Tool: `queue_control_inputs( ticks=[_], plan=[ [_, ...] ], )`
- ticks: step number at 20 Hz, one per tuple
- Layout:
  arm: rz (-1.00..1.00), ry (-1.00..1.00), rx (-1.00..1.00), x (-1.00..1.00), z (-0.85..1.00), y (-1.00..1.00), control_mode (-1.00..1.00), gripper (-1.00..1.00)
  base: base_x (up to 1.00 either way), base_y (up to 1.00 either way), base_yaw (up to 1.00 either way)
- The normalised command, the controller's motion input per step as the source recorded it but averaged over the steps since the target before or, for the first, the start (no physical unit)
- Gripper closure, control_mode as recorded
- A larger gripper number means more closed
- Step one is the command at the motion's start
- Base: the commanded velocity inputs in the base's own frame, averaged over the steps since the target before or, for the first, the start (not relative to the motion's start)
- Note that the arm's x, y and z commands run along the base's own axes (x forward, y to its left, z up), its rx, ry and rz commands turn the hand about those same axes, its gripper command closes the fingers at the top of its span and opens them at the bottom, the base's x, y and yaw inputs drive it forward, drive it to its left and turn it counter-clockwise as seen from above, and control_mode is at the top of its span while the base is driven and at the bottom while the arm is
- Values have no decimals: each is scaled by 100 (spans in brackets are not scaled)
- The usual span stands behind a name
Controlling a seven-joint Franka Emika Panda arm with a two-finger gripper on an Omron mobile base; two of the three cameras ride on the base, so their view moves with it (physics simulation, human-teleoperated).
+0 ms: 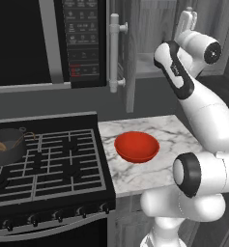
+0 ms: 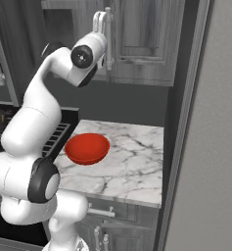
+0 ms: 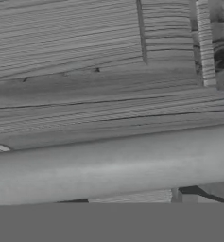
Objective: Open the cabinet and move the ladle to the pot. Then close the cabinet.
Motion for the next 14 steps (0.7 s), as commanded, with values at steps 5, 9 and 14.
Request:
queue_control_inputs(
  ticks=[5,9,14],
  plan=[
    [11,5,10,100,-25,-27,-100,-100,0,0,0],
    [1,0,2,29,-3,7,-100,-100,0,0,0],
    [0,6,0,-30,32,19,-100,-100,0,0,0]
  ],
)
